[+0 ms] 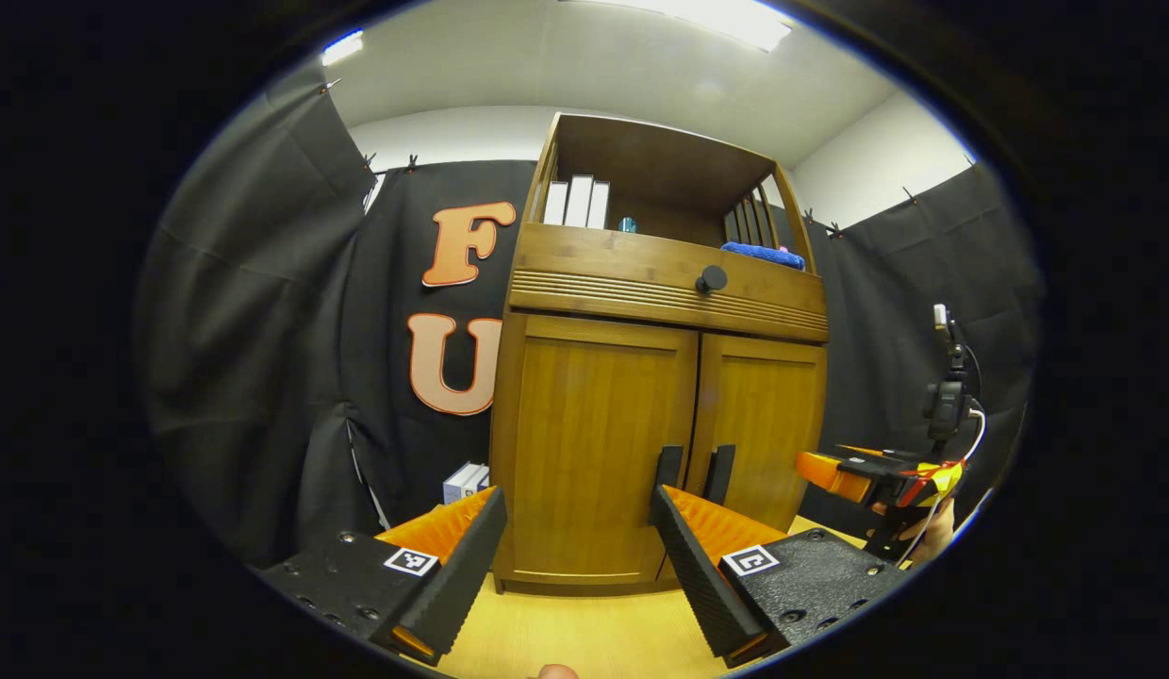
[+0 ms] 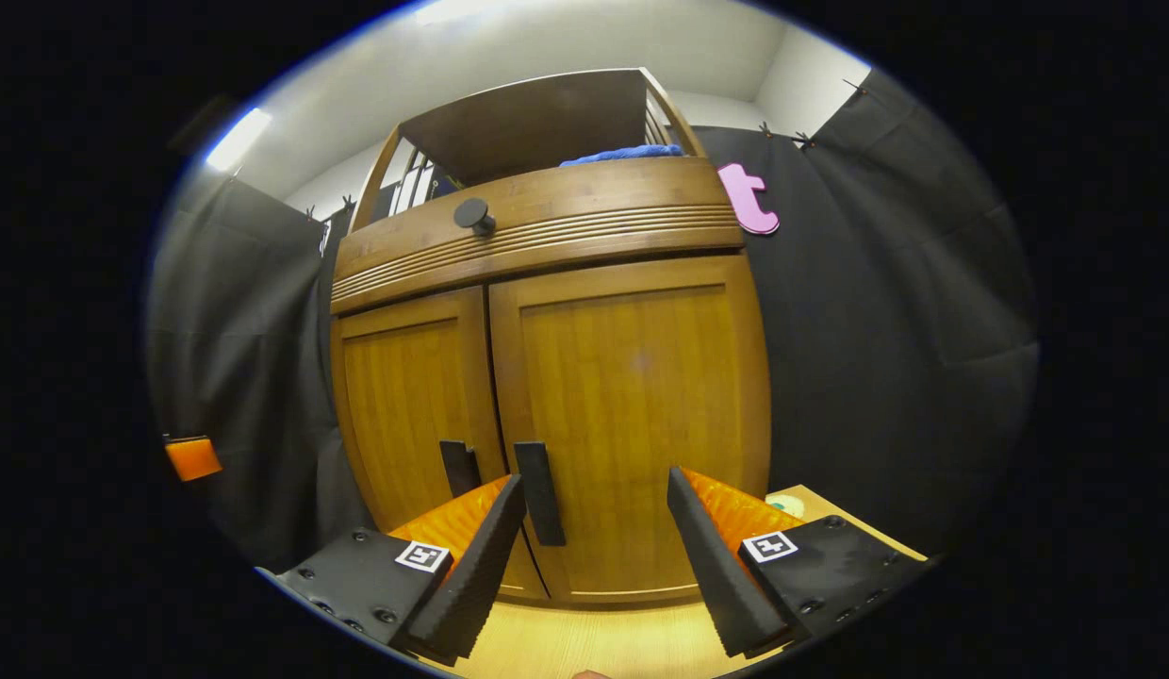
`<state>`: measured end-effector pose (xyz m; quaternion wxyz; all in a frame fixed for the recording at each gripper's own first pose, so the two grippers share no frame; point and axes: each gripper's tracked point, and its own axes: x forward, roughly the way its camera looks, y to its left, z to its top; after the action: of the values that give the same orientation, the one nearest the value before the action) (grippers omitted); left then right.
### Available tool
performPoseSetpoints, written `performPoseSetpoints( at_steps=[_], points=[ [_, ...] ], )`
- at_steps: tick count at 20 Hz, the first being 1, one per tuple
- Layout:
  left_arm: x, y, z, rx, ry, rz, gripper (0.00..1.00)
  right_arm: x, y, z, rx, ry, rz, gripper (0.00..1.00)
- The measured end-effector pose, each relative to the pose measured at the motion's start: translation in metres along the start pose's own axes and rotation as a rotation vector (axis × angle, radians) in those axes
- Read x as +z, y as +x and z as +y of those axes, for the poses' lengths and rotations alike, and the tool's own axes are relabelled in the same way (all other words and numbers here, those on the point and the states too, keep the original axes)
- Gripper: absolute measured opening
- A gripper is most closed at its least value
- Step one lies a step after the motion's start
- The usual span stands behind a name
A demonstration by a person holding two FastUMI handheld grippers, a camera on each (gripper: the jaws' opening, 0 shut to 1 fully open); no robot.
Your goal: Open the right door of the double-door shoe cabinet with the right hand, and open the left door with the left hand.
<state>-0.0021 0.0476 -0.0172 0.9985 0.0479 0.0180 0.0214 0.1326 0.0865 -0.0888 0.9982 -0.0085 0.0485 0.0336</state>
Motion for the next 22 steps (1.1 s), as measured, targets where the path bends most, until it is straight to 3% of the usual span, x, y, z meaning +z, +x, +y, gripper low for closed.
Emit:
performPoseSetpoints(
  at_steps=[4,6,15,16,18,19,22],
  points=[
    [-0.003,0.003,0.008,-0.001,0.005,-0.002,0.97,-0.021,0.024,0.008,0.013,0.017,0.04,0.98],
    [-0.005,0.003,0.013,0.0,0.003,0.001,0.92,-0.029,0.041,0.016,0.006,0.014,0.061,0.98],
    [-0.011,0.008,0.024,0.006,0.01,0.007,0.92,-0.059,0.089,0.025,-0.037,-0.028,0.08,0.98],
    [-0.012,0.009,0.024,0.003,0.012,0.007,0.94,-0.061,0.092,0.027,-0.029,-0.023,0.086,0.89],
    [-0.011,0.009,0.022,0.0,0.017,0.007,0.94,-0.069,0.096,0.029,-0.015,-0.015,0.099,0.87],
    [-0.011,0.01,0.02,-0.004,0.017,0.008,0.94,-0.072,0.096,0.031,-0.011,-0.014,0.106,0.93],
    [-0.013,0.009,0.019,-0.007,0.012,0.011,0.94,-0.078,0.102,0.034,-0.011,-0.007,0.121,0.69]
  ],
)
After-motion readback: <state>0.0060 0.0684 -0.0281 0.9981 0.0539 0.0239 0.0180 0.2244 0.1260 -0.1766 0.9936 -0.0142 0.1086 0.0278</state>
